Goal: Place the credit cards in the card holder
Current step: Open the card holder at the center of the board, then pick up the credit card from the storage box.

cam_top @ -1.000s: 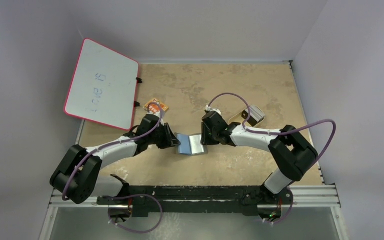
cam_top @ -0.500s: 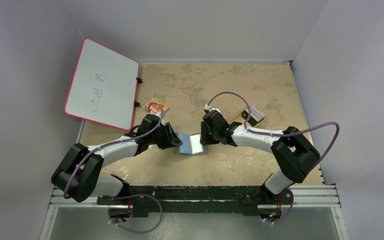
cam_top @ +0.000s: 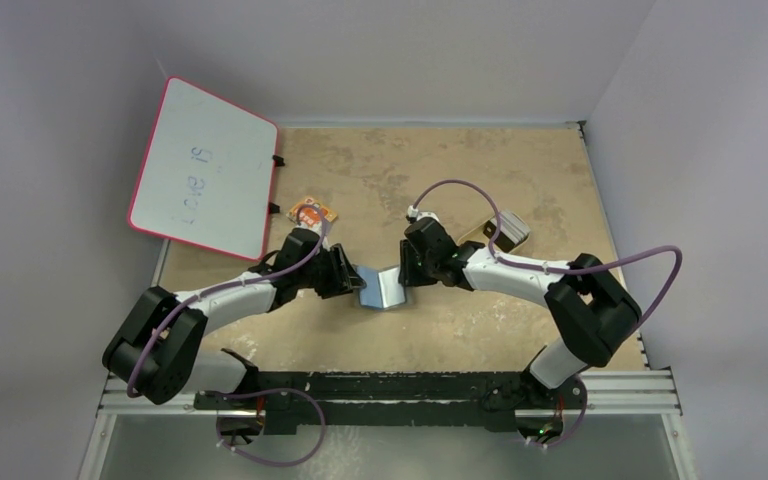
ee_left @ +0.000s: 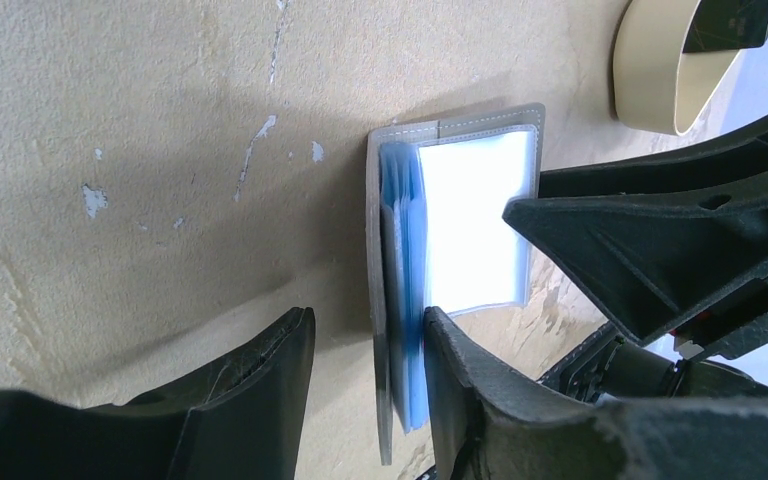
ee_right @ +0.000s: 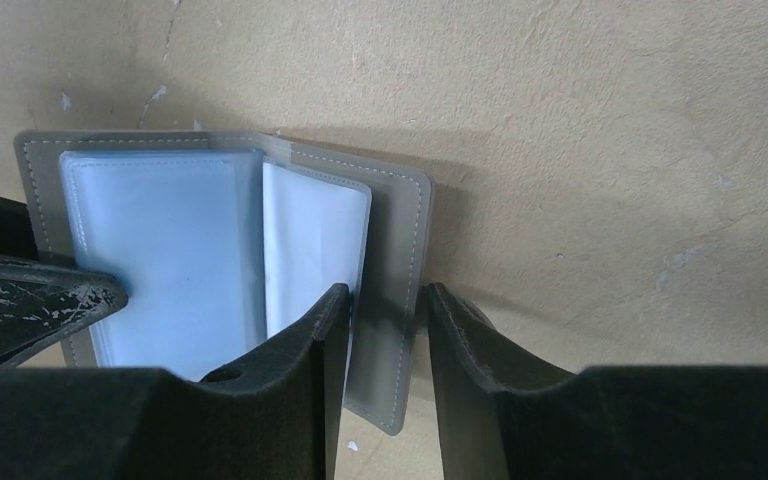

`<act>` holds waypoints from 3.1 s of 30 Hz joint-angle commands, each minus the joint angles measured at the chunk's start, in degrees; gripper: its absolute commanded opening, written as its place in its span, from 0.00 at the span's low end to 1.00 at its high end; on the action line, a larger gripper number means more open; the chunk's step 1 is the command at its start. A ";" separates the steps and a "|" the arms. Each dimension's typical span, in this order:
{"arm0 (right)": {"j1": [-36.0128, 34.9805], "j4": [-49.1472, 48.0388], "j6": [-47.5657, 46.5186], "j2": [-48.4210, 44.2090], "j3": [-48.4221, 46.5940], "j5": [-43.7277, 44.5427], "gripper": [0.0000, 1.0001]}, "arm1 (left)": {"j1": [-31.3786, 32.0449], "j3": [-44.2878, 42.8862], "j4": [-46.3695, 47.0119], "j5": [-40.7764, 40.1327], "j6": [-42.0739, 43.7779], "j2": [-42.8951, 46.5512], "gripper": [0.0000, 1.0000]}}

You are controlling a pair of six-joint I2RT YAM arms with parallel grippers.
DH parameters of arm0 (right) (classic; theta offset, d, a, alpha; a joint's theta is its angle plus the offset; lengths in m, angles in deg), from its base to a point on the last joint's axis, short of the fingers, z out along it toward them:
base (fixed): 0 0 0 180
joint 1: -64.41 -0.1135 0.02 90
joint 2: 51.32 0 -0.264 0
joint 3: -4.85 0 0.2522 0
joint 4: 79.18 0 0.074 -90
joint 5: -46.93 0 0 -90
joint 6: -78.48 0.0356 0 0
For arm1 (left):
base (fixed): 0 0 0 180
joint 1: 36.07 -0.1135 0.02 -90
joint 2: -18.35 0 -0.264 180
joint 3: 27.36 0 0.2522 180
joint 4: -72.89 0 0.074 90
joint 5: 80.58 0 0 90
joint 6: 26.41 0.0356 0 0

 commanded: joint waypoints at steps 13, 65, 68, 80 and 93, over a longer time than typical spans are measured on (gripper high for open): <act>-0.69 2.49 -3.63 -5.38 -8.60 3.49 0.39 | -0.05 -4.94 -1.11 1.88 0.18 2.97 0.00; 22.59 20.04 -41.65 11.12 -19.13 39.69 0.67 | -0.05 -4.55 -16.59 2.44 5.58 13.88 0.00; 23.13 18.86 -42.37 11.57 -18.55 39.70 0.68 | -0.05 -4.43 -16.49 2.15 5.54 14.11 0.00; 24.11 18.45 -42.30 12.67 -19.94 40.57 0.60 | -0.03 -4.65 -16.47 1.25 5.73 13.39 0.00; 24.10 18.10 -42.40 11.63 -20.99 40.07 0.47 | -0.03 -4.69 -16.58 1.02 5.89 12.87 0.00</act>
